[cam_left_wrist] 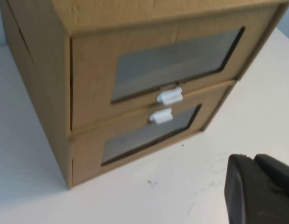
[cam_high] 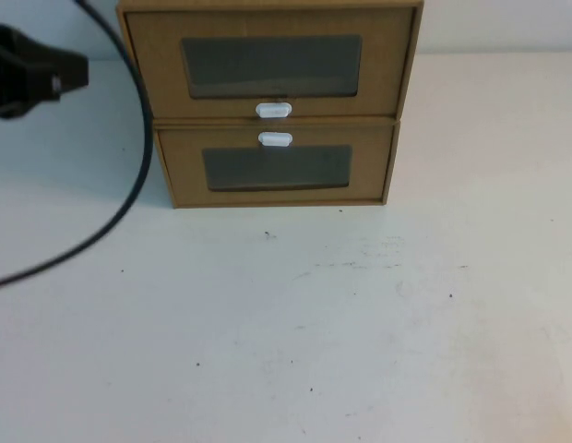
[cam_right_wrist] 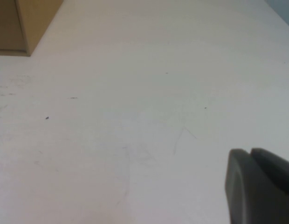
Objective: Open the shoe box
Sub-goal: 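Pull the top drawer of the cardboard box fully open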
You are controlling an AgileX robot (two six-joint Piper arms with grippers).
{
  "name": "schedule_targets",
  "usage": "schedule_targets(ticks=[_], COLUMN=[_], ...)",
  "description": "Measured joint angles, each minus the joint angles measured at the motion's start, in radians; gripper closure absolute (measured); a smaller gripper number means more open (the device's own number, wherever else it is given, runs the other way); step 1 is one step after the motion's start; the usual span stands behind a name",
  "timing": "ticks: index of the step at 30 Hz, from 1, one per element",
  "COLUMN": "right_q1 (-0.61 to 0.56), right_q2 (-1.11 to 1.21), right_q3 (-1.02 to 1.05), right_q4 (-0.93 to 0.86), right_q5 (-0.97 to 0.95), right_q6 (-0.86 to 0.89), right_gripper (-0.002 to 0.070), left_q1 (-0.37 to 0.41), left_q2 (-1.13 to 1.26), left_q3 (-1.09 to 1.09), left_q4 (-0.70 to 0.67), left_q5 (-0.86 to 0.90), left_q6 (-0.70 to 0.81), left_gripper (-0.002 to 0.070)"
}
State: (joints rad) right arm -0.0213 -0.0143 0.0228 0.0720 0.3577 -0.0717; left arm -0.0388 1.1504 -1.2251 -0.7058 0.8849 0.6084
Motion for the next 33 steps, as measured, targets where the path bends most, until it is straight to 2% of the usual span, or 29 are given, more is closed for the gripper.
schedule_targets(ticks=[6,13,20,26,33], right_q1=[0.000,0.000,0.000,0.000,0.000], right_q2=[0.000,0.000,0.000,0.000,0.000], right_q3=[0.000,0.000,0.000,0.000,0.000], right_q4=[0.000,0.000,0.000,0.000,0.000], right_q5=[0.000,0.000,0.000,0.000,0.000], right_q6=[0.000,0.000,0.000,0.000,0.000], right_gripper=[0.0690,0.0690,0.0690,0.0690,0.0689], left_q1=[0.000,0.000,-0.004,-0.054,-0.101], left_q2=[0.239,0.525,0.792,0.929,1.004], left_q3=[-0.350,-0.765,-1.120,-1.289,-1.302], left_q4=[-0.014,-0.140,-0.208,-0.199,-0.162], left_q5=[0.079,0.188,0.303,0.361,0.370], left_q6=[0.029,0.043,-0.030,-0.076,-0.083], left_gripper=[0.0680,0.0680,0.0680,0.0680,0.0680])
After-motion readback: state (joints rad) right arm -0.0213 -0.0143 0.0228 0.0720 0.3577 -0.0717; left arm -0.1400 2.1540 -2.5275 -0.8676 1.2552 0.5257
